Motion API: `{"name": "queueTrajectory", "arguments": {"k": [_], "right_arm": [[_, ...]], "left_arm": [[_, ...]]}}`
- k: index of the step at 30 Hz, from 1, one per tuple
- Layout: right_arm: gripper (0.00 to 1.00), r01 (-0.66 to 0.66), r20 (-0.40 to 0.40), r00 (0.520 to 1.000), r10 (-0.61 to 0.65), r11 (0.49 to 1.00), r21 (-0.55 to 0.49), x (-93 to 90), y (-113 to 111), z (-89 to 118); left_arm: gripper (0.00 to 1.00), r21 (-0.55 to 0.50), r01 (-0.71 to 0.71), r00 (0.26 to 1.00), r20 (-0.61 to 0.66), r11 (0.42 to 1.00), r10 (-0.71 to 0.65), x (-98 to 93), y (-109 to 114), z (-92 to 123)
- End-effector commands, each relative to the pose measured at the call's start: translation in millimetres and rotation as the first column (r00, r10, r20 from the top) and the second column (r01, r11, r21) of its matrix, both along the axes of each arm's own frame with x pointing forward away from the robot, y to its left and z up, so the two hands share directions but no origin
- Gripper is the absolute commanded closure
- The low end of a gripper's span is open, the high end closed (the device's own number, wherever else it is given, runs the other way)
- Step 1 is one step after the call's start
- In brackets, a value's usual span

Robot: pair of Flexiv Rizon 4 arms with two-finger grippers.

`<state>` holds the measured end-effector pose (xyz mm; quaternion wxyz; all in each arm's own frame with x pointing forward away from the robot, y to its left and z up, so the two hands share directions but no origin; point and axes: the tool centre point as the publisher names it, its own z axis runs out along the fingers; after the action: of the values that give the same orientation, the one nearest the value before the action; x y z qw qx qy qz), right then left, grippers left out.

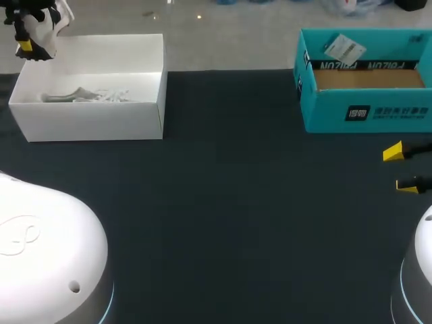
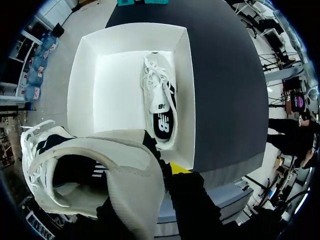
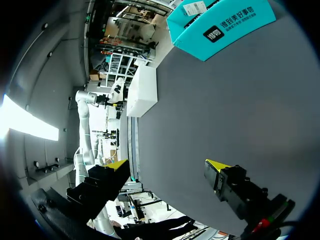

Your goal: Take the shoe out of the shoebox, open the shoe tongue, remove and reinsert the insole, then place the shoe into the shoebox

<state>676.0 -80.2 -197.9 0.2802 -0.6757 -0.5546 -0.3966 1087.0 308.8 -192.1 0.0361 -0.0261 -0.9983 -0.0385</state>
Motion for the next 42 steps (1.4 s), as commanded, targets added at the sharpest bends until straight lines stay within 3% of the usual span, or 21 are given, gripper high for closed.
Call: {"name": "queueTrajectory", "arguments": {"k": [1,2,4,5,6,23,24,27,28,30,31,33,42], "right_arm": [[0.0,0.002,0.0,1.0,-0.002,1.0,-0.003,-1.5,0.3,0.0],[0.0,0.002,0.0,1.0,-0.002,1.0,-0.003,-1.5,0.3,0.0],[0.0,0.002,0.0,1.0,-0.002,1.0,-0.003,-1.5,0.3,0.0],[0.0,0.002,0.0,1.0,-0.002,1.0,-0.003,-1.5,0.3,0.0],[0.0,0.002,0.0,1.0,-0.002,1.0,-0.003,-1.5,0.3,0.0],[0.0,0.002,0.0,1.0,-0.002,1.0,-0.003,-1.5,0.3,0.0],[0.0,0.002,0.0,1.0,-0.002,1.0,-0.003,-1.5,0.3,0.0],[0.0,0.002,0.0,1.0,-0.002,1.0,-0.003,-1.5,0.3,0.0],[0.0,0.002,0.0,1.0,-0.002,1.0,-0.003,-1.5,0.3,0.0],[0.0,0.002,0.0,1.0,-0.002,1.0,-0.003,-1.5,0.3,0.0],[0.0,0.002,0.0,1.0,-0.002,1.0,-0.003,-1.5,0.3,0.0],[0.0,0.002,0.0,1.0,-0.002,1.0,-0.003,-1.5,0.3,0.0],[0.0,0.002,0.0,1.0,-0.002,1.0,-0.003,-1.5,0.3,0.0]], "left_arm": [[1.0,-0.004,0.523,0.852,0.03,0.852,-0.523,-11.9,8.8,8.1],[1.0,0.001,0.589,0.808,0.011,0.808,-0.589,-9.6,11.7,9.6],[1.0,0.012,0.763,0.645,-0.071,0.646,-0.761,-5.7,18.4,14.9],[1.0,0.007,0.805,0.591,-0.089,0.593,-0.802,-5.7,20.1,16.9],[1.0,-0.045,0.904,0.415,-0.139,0.424,-0.899,-9.0,25.2,23.0],[1.0,-0.045,0.904,0.415,-0.139,0.424,-0.899,-9.0,25.2,23.0],[1.0,-0.075,0.926,0.369,-0.03,0.37,-0.929,-8.7,29.1,24.5],[1.0,-0.117,0.973,0.195,-0.062,0.201,-0.979,-2.5,33.0,21.4],[1.0,-0.157,0.983,0.093,-0.018,0.094,-0.996,-0.5,34.4,23.3],[1.0,-0.155,0.986,-0.057,-0.002,-0.056,-0.998,2.8,34.8,28.1],[1.0,-0.179,0.969,-0.174,0.006,-0.172,-0.985,3.7,34.9,30.7],[1.0,-0.183,0.94,-0.298,-0.021,-0.289,-0.954,4.3,34.1,33.9],[1.0,-0.21,0.935,-0.299,-0.034,-0.286,-0.954,7.6,34.0,36.2]]}}
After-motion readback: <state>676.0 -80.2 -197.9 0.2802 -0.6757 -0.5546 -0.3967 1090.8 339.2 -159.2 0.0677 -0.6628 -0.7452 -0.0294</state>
